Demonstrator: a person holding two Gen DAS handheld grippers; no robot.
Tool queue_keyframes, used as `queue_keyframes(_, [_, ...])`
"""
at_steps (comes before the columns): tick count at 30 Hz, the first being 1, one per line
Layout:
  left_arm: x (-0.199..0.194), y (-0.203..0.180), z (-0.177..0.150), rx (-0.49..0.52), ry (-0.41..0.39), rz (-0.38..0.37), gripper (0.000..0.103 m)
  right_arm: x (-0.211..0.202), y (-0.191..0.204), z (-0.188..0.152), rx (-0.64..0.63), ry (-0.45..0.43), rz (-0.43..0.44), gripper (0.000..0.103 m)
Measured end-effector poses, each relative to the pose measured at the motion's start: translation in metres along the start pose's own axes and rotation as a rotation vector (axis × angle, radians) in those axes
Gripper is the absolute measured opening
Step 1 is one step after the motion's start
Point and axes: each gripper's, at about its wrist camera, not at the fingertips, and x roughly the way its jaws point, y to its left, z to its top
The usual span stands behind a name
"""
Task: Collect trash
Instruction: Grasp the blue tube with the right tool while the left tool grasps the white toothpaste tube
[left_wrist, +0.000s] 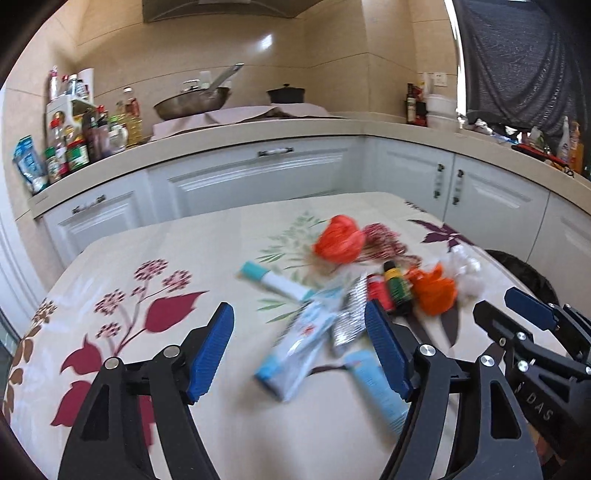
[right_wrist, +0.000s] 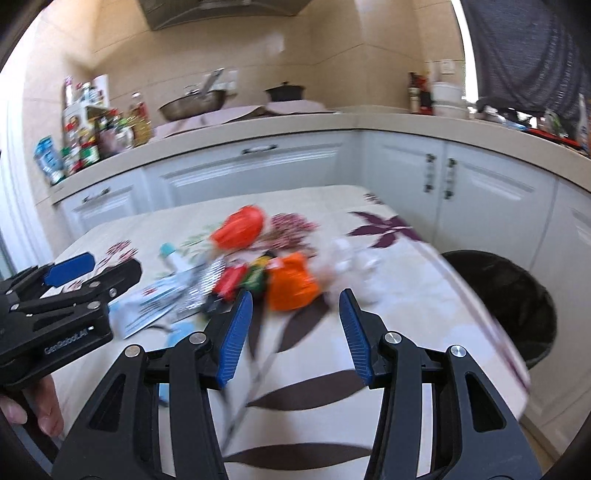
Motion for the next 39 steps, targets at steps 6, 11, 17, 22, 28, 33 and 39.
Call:
queue_keyframes(6, [-0.005, 0.033, -0.018, -0.017, 0.013, 0.042, 0.071, 0.003, 0.036, -0.016, -0.036, 0.034, 0.059, 0.048])
queue_keyframes(11, [-0.004, 0.050, -0.031, -0.038, 0.045, 0.055, 0.071, 0.009, 0.059, -0.031, -0.068, 0.065, 0.091, 0.048])
queue_keyframes(17, [-0.003, 0.057, -0.036, -0.052, 0.053, 0.040, 0.071, 0.015, 0.073, -0.040, -0.096, 0.089, 0.098, 0.045])
queue_keyframes(22, [-0.002, 0.051, -0.033, -0.051, 0.053, 0.013, 0.072, 0.020, 0.072, -0.042, -0.101, 0.103, 0.092, 0.025])
queue_keyframes(28, [0.004, 0.040, -0.030, -0.059, 0.069, -0.036, 0.072, 0.020, 0.069, -0.042, -0.108, 0.103, 0.087, 0.017])
queue_keyframes(33, [0.008, 0.028, -0.026, -0.044, 0.072, -0.053, 0.072, 0.017, 0.058, -0.042, -0.101, 0.100, 0.079, 0.017])
queue_keyframes(39, [0.019, 0.021, -0.023, -0.063, 0.108, -0.083, 0.072, 0.011, 0.036, -0.040, -0.067, 0.088, 0.057, 0.017])
